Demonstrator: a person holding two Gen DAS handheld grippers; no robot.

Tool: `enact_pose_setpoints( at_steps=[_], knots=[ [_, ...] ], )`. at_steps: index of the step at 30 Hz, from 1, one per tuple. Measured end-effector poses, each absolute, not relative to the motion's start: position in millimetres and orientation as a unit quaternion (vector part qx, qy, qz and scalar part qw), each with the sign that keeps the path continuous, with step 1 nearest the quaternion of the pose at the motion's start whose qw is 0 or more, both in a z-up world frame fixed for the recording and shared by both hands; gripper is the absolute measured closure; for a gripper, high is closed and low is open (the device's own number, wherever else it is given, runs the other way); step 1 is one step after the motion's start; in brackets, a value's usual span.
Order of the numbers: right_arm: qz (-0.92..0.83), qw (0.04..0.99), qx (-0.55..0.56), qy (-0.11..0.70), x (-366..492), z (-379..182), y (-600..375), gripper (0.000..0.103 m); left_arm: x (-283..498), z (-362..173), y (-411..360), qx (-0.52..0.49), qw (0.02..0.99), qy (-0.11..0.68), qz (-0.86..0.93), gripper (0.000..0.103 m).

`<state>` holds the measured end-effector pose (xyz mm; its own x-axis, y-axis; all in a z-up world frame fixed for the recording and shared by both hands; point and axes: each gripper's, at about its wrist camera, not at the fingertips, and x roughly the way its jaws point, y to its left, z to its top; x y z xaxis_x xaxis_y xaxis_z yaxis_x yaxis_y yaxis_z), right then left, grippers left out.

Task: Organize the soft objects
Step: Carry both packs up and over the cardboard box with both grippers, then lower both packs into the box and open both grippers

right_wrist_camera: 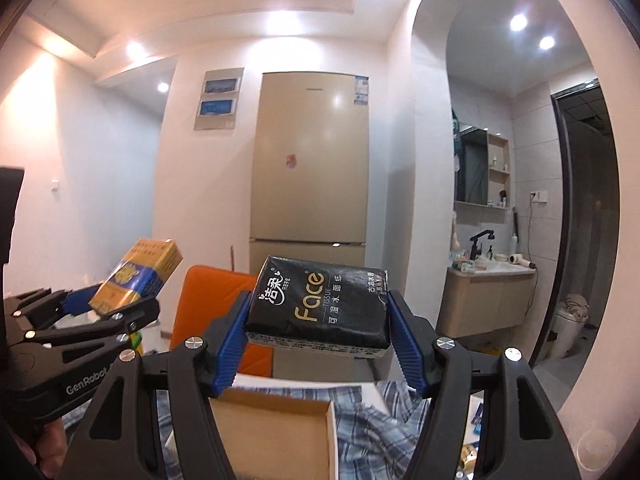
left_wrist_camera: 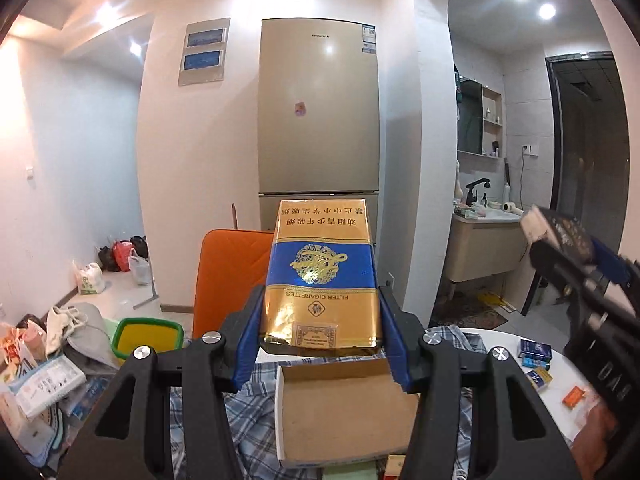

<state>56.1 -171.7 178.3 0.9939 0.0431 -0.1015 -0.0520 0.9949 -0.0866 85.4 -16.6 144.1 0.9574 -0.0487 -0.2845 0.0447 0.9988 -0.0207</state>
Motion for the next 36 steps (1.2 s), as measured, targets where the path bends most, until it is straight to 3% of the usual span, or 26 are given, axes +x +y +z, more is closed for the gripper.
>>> enact_pose_setpoints(
  at_steps=[8, 23, 36],
  knots=[
    [0.031, 0.995, -0.032, 0.085, 89, 168, -177, 0.036, 123, 117, -19, 0.001, 0.977, 0.212, -0.022, 0.051],
    [0.078, 0.952, -0.057, 0.292, 191, 44, -163, 0.036, 209, 8, -14, -0.010, 0.917, 0.399, -0.004, 0.051],
    [0.078, 0.920, -0.064, 0.378, 228, -22, -162, 0.036, 223, -27, -12, 0.003, 0.895, 0.446, -0.007, 0.051]
  ],
)
